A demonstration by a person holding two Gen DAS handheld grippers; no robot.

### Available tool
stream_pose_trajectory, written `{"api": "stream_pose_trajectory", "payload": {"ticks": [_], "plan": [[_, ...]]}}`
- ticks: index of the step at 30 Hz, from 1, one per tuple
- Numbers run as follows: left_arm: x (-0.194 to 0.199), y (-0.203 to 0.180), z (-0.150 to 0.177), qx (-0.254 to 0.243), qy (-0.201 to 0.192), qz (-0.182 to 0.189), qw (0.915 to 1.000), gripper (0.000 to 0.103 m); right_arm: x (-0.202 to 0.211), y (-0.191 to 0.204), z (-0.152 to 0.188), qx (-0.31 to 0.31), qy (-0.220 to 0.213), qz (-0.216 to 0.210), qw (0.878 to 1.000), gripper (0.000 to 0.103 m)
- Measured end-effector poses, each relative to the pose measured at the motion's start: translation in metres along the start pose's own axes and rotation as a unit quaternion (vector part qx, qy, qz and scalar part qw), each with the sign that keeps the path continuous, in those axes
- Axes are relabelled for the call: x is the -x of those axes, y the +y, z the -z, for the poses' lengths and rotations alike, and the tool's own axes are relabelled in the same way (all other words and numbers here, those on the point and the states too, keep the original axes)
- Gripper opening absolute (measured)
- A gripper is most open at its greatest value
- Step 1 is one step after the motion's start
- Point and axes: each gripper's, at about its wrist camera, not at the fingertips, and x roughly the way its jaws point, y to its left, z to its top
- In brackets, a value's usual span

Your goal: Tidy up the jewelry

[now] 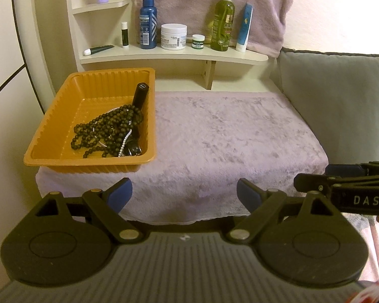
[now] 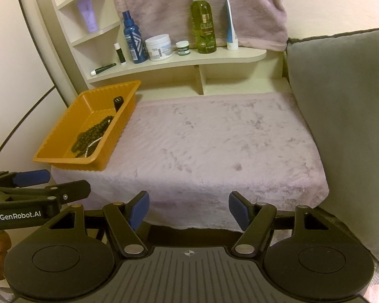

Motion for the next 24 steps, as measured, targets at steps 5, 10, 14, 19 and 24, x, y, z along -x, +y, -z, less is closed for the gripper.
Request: {"api": "stream_pose_trajectory", "payload": {"ticks": [5,10,14,19,24], "plan": [[0.0000,0.0000,0.0000,0.000,0.000,0.000,1.0000,0.089,-0.0007,0.0001,0.0006,0.002,0.000,-0.001,1.000,0.070],[0.0000,0.0000,0.0002,0.000,-0.001,0.000,1.0000,0.089,-0.0007,0.0001,0.0010,0.002,0.000,-0.002,1.000,0.070],[0.0010,-0.0001,0.0000,0.000,-0.002,0.000,1.0000,0.089,-0.0003,0.0020,0.0011,0.003,-0.001,-0.002,1.000,0.070],[0.0011,-0.0004,0.0000,0.000,-0.002,0.000,1.0000,0.089,-0.0002,0.0026,0.0014,0.002,-0.002,-0.001,1.000,0.070],[0.0015,-0.0008,-0.0006,0.000,-0.002,0.000,1.0000,0.089,-0.0003,0.0028,0.0014,0.003,-0.002,-0.001,1.000,0.070]]}}
